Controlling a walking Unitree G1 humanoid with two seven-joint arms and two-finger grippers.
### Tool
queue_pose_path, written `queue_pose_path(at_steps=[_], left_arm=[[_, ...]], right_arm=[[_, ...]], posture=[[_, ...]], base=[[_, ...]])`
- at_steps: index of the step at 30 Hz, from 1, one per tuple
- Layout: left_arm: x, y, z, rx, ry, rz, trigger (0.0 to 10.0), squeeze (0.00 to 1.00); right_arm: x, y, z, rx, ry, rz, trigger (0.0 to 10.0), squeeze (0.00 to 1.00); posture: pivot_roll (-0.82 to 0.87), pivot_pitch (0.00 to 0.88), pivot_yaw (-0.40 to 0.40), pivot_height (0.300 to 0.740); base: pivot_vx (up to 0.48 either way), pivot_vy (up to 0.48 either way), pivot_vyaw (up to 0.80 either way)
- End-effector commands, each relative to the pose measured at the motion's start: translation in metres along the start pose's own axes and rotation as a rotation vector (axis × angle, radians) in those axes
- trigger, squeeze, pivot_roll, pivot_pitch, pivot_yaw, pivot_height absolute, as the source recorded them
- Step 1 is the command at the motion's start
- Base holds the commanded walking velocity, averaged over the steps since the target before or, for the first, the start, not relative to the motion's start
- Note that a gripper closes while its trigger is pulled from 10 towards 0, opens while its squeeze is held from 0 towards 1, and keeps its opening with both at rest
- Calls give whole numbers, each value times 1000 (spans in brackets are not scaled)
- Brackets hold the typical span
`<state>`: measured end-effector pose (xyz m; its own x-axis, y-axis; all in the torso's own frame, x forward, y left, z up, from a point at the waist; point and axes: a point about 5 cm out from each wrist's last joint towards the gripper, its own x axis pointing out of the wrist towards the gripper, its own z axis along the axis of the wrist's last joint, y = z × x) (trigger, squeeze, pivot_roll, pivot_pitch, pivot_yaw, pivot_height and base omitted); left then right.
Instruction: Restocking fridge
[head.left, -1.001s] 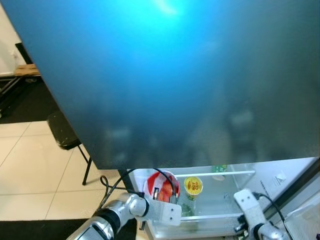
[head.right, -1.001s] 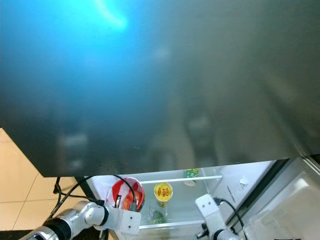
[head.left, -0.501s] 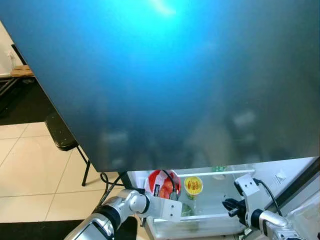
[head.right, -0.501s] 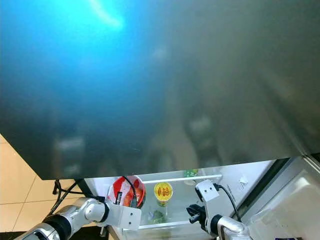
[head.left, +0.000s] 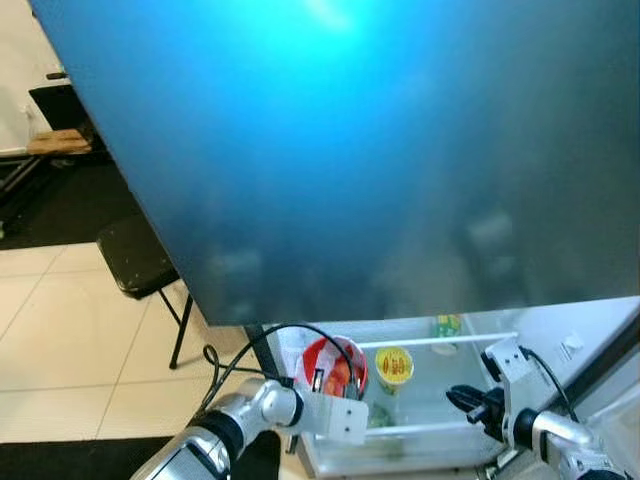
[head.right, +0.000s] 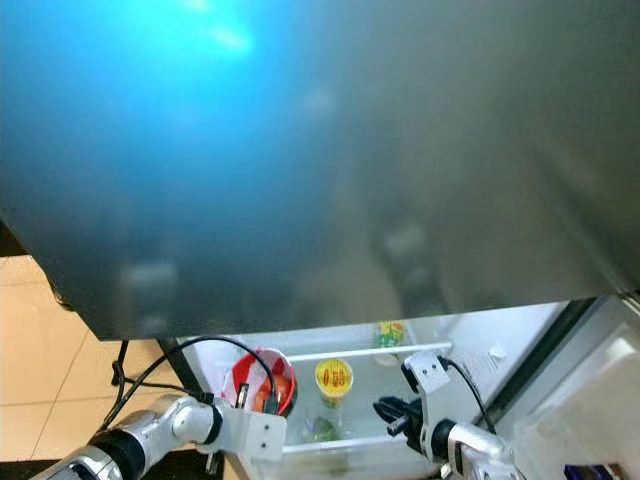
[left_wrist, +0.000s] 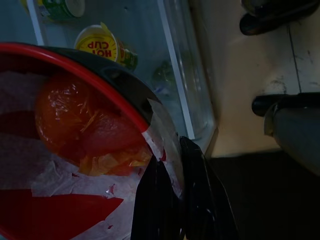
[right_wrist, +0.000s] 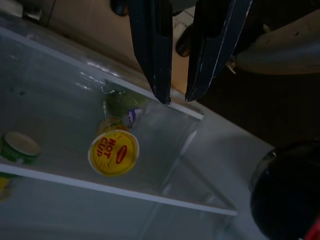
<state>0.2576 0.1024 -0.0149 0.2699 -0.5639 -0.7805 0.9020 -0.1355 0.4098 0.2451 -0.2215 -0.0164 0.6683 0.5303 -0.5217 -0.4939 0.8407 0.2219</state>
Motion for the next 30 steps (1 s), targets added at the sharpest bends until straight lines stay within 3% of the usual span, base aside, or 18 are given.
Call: queue_pose_path(at_steps=[1, 5, 13, 30], left_arm=[[0, 10, 10, 22, -46, 36, 10000, 0], [2, 11, 20, 46, -102, 30, 10000, 0], [1, 14, 25, 87, -121, 13, 10000, 0], [-8, 44, 42, 213, -157, 46, 10000, 0]], right_arm=[[-1, -1, 2, 13, -20, -1, 10000, 0], [0, 1, 1, 11, -15, 19, 10000, 0], [0, 2, -1, 13, -10, 22, 10000, 0], [0, 4, -2, 29, -19, 40, 10000, 0]], posture=[[-78, 0, 34, 625], [-77, 0, 37, 605], [-77, 0, 40, 580], [-79, 0, 41, 505]], base=[[0, 0, 0], [0, 0, 0], [0, 0, 0], [0, 0, 0]])
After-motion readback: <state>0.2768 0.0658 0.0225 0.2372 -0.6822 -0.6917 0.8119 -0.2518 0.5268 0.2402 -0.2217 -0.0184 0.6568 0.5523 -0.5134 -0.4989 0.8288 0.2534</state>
